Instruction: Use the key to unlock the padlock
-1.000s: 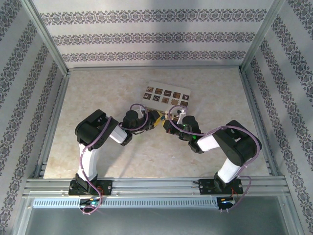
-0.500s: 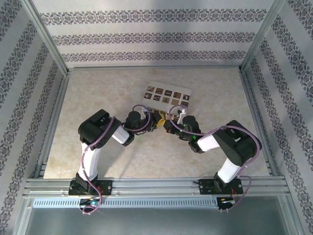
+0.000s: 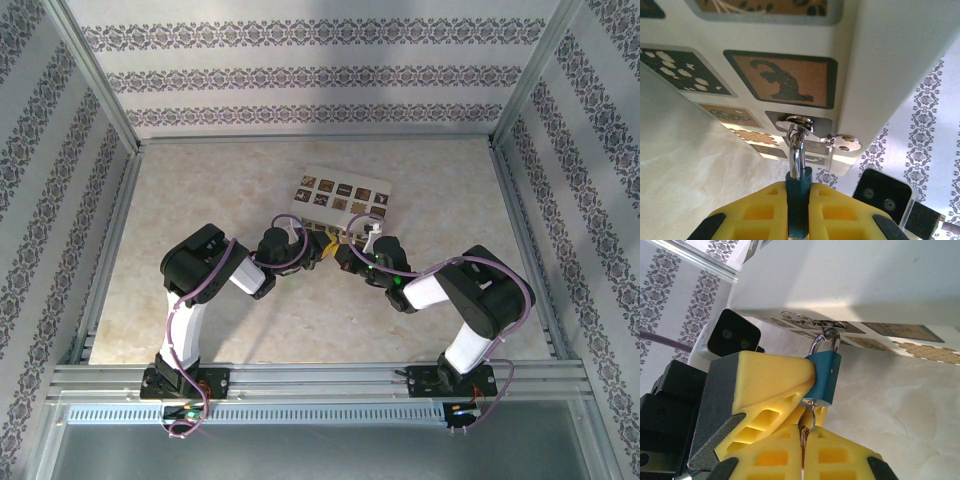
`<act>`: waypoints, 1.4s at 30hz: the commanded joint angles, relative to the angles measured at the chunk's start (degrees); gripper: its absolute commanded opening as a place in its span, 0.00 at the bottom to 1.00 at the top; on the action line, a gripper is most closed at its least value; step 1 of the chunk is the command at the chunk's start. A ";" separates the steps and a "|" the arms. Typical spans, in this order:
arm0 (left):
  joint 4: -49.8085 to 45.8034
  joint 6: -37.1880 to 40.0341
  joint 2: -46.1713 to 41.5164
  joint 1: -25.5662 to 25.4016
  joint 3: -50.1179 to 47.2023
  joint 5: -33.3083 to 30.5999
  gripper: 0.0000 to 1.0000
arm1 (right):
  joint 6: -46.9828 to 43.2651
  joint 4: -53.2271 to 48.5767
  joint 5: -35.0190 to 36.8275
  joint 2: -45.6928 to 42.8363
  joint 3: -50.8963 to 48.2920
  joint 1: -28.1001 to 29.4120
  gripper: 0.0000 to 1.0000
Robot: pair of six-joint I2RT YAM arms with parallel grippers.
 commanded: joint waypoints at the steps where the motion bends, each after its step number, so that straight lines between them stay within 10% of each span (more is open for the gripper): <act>1: 1.56 1.31 -2.04 -0.44 -0.91 -2.66 0.11 | -0.91 2.89 0.74 -3.64 -1.41 -0.99 0.16; 10: -2.11 2.49 -4.99 -0.80 -1.15 -2.95 0.09 | -10.99 -12.20 4.97 -19.57 -7.16 -2.28 0.41; 21: -8.05 3.59 -9.48 -1.67 -1.95 -3.42 0.08 | -56.68 -49.03 21.92 -50.11 1.55 6.69 0.58; 32: -9.77 1.49 -12.31 -2.64 -3.94 -6.33 0.06 | -99.79 -49.13 29.16 -48.23 1.77 17.14 0.69; 42: -9.78 -0.28 -13.57 -3.61 -4.43 -8.10 0.05 | -103.62 -46.05 26.52 -36.34 3.61 17.23 0.63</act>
